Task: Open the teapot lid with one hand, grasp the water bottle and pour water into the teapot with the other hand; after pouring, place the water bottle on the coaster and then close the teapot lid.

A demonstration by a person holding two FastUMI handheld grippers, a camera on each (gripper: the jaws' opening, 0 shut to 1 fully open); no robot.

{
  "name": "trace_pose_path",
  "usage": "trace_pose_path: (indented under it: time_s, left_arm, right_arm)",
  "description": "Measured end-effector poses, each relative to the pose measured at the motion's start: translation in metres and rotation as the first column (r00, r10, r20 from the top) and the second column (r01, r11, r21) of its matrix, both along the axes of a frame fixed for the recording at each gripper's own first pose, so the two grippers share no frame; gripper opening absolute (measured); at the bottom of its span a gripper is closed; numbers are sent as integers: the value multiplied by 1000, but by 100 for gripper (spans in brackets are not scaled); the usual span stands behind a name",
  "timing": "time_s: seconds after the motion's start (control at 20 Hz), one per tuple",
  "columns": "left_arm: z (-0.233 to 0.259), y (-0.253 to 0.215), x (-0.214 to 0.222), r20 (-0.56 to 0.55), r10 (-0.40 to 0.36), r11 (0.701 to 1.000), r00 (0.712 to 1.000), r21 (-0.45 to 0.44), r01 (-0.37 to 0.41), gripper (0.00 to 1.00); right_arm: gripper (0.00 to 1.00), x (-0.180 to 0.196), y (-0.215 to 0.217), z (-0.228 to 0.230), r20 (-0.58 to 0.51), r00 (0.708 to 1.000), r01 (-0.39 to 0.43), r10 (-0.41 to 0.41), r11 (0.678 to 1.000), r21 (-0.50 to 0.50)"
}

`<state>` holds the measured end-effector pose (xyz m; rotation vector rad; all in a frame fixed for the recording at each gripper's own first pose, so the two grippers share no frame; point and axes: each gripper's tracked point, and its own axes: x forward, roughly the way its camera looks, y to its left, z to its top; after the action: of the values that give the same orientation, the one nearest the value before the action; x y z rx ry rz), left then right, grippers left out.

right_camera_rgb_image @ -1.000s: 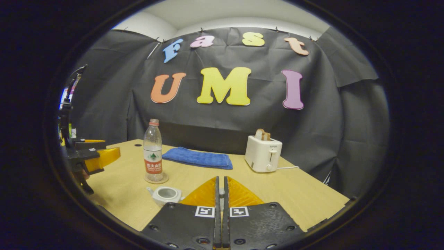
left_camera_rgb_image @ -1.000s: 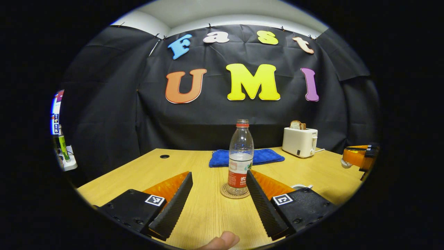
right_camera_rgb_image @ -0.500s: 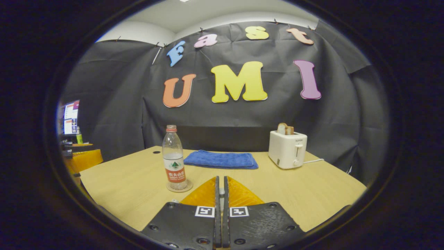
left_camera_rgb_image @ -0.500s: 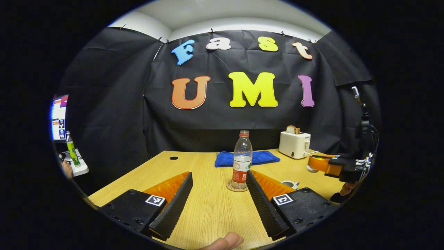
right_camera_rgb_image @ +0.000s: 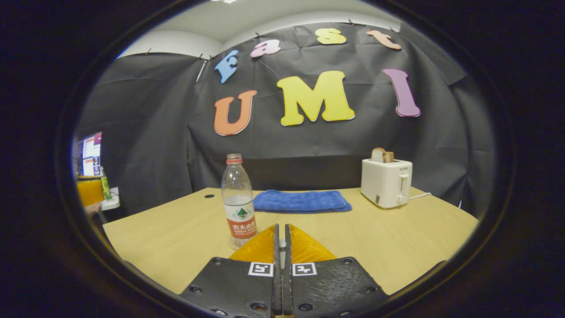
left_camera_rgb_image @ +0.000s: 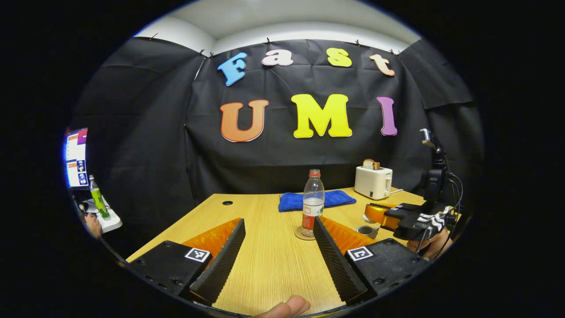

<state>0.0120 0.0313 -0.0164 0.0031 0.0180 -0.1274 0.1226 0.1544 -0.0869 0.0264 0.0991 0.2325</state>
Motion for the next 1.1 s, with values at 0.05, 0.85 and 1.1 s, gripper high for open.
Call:
trace_pose_path:
  time_s: [0.05,0.85,1.1]
  left_arm:
    - [1,2,0,4,-1,1000,1000,0,1,97]
    - [-18,10,8,-68,14,1000,998,-23,-16,97]
    - [-19,3,7,-73,4,1000,997,-12,-5,97]
  right_arm:
    - [1,0,2,-6,-4,1000,1,-1,1000,-15]
    - [7,1,2,-26,-34,999,10,-11,999,-41]
    - [20,-19,0,1,23,1000,15,-14,998,-55]
